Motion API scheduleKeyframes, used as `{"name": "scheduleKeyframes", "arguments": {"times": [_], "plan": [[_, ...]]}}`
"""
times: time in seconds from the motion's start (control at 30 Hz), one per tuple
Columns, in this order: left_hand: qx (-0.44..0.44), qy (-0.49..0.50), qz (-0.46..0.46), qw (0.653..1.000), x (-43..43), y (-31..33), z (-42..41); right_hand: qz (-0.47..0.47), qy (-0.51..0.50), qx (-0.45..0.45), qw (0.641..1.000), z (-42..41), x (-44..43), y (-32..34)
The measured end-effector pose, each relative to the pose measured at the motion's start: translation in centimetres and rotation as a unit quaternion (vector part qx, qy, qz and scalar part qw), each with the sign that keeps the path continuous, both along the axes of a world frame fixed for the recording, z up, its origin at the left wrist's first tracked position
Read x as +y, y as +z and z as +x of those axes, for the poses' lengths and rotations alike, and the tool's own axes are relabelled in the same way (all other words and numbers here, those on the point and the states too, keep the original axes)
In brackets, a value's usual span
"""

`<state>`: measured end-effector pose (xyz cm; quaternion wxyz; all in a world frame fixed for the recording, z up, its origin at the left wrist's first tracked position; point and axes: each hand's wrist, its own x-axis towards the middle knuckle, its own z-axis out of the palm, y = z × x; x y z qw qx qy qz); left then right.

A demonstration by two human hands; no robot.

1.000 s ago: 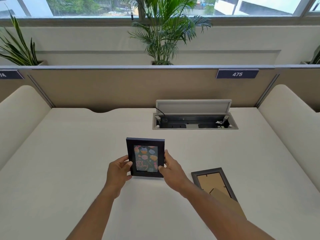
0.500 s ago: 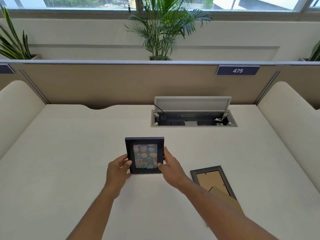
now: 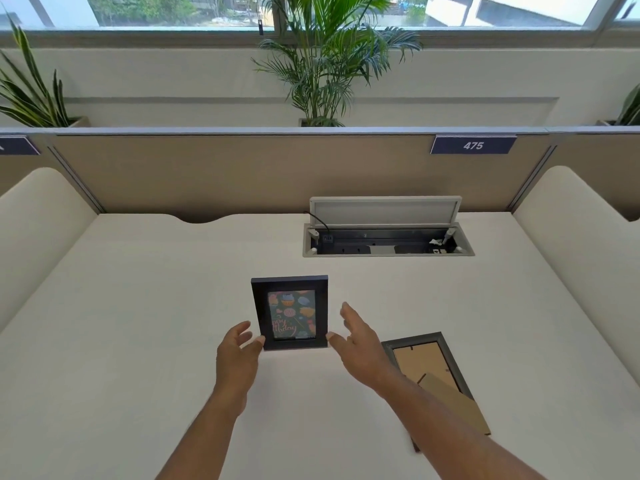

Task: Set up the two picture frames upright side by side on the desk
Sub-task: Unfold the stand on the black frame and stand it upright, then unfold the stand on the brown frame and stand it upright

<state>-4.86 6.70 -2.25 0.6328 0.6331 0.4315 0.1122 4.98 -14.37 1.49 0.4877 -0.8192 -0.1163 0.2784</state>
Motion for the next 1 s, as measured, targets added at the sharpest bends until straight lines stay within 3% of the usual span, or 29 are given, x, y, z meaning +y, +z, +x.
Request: {"name": "scheduleKeyframes", "arguments": {"times": [0.17,0.27,0.37,0.47,0.63,1.0], "plan": [[0.015,0.040,-0.074,0.996,-2.5,-0.3,-1.7,-0.094,-0.081,-0.097,0.988,0.3,-4.1,-0.2],[0.029,0.025,-0.100,0.994,-4.5,-0.5,-2.3,-0.214,-0.104,-0.137,0.962,0.4,-7.1,-0.2],[0.036,-0.001,-0.113,0.993,-6.4,-0.5,-2.7,-0.349,-0.086,-0.115,0.926,0.1,-9.8,-0.7],[0.041,-0.031,-0.119,0.992,-8.1,-0.5,-2.8,-0.427,-0.073,-0.074,0.898,-0.9,-11.7,-1.9],[0.057,-0.098,-0.123,0.986,-10.4,-0.5,-2.7,-0.461,-0.077,-0.036,0.883,-2.3,-12.6,-2.9],[0.081,-0.170,-0.142,0.972,-14.2,0.2,-2.1,-0.441,-0.101,-0.061,0.890,-2.4,-12.7,-3.1]]}}
